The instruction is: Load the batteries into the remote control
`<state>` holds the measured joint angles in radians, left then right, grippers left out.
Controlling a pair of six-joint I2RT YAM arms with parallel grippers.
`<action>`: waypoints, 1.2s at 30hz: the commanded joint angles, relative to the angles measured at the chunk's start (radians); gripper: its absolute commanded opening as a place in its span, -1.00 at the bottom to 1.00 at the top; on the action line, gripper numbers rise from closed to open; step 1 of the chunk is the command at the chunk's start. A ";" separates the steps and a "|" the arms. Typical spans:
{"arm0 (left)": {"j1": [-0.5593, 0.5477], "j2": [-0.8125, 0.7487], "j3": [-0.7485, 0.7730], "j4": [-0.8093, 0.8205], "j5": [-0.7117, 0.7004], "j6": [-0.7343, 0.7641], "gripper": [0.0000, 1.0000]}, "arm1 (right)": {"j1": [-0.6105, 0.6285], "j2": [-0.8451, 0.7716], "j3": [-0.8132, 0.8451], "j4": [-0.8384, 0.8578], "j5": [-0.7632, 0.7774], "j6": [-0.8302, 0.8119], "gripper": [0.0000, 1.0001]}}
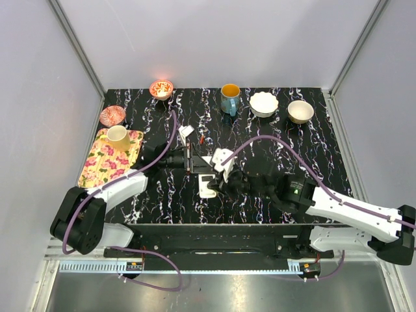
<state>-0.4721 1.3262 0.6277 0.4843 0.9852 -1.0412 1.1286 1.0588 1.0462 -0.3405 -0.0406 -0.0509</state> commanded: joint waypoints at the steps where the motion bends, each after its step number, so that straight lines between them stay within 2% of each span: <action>1: 0.003 0.001 0.087 -0.046 0.118 0.014 -1.00 | 0.071 -0.042 -0.040 0.129 0.068 -0.141 -1.00; 4: 0.004 0.008 0.107 -0.102 0.133 0.003 -1.00 | 0.083 -0.037 -0.003 0.097 0.013 -0.190 -1.00; 8: 0.003 0.022 0.096 -0.101 0.139 -0.034 -1.00 | 0.099 0.000 0.043 0.060 0.028 -0.224 -1.00; 15: 0.001 0.016 0.079 -0.070 0.124 -0.077 -1.00 | 0.120 0.030 0.038 0.110 0.012 -0.240 -1.00; 18: 0.001 0.002 0.090 -0.088 0.125 -0.062 -1.00 | 0.129 0.064 0.049 0.103 0.002 -0.250 -1.00; 22: 0.000 -0.013 0.119 -0.200 0.121 0.006 -1.00 | 0.134 0.087 0.048 0.106 -0.001 -0.259 -1.00; 36: -0.028 -0.039 0.125 -0.204 0.136 0.012 -1.00 | 0.143 0.141 0.080 0.028 -0.030 -0.305 -1.00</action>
<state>-0.4911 1.3205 0.7010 0.2642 1.0912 -1.0424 1.2598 1.1957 1.0790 -0.3115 -0.0475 -0.3313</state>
